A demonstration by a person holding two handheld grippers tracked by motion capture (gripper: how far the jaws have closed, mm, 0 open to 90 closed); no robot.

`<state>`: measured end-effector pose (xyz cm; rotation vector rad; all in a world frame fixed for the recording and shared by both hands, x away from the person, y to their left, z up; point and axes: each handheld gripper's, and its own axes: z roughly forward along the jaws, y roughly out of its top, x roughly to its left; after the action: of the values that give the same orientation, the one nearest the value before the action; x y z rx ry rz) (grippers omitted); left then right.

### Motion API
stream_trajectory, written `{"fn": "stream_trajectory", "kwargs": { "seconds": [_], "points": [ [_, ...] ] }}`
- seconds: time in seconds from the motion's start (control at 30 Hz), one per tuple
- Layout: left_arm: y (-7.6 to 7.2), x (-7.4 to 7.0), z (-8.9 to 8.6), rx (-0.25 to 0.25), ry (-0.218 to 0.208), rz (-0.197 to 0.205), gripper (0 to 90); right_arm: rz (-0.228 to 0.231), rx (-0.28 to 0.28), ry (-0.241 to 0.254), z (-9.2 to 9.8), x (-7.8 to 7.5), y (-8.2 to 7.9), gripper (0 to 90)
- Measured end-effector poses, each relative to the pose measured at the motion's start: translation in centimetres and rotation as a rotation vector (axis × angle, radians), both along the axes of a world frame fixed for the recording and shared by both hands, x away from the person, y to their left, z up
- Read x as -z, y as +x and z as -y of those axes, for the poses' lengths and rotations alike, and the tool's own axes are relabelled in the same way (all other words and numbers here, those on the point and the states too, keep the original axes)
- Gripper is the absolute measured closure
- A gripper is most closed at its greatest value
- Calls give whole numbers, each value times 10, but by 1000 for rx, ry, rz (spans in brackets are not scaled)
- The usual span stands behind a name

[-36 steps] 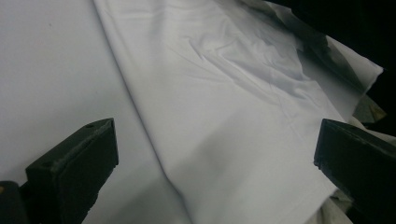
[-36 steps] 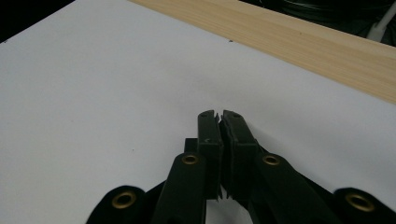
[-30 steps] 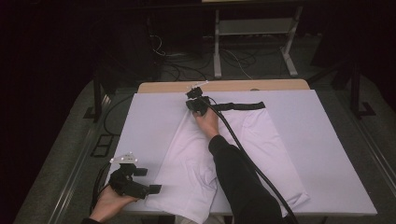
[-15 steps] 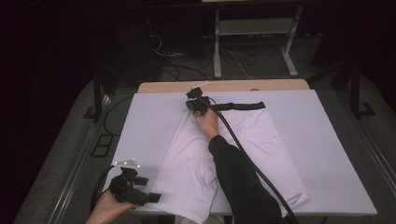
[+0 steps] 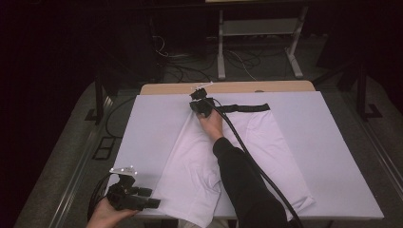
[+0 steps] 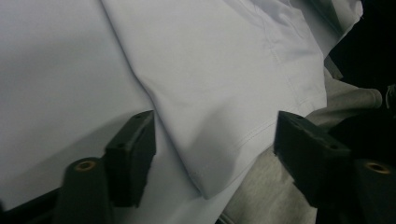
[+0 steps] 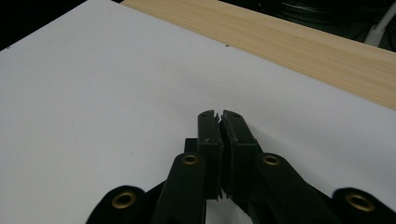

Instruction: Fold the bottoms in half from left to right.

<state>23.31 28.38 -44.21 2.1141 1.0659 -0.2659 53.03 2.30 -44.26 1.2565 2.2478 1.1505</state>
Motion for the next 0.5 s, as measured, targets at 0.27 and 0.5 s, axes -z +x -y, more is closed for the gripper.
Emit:
{"fn": "stream_trajectory", "kwargs": {
  "seconds": [0.27, 0.5],
  "points": [
    [5, 4, -1, 7, 0, -22, 635, -1, 2, 1, 0, 1, 0, 851],
    [5, 10, -3, 10, -3, -16, 859, 2, 7, -3, 0, 0, 0, 851]
  ]
}}
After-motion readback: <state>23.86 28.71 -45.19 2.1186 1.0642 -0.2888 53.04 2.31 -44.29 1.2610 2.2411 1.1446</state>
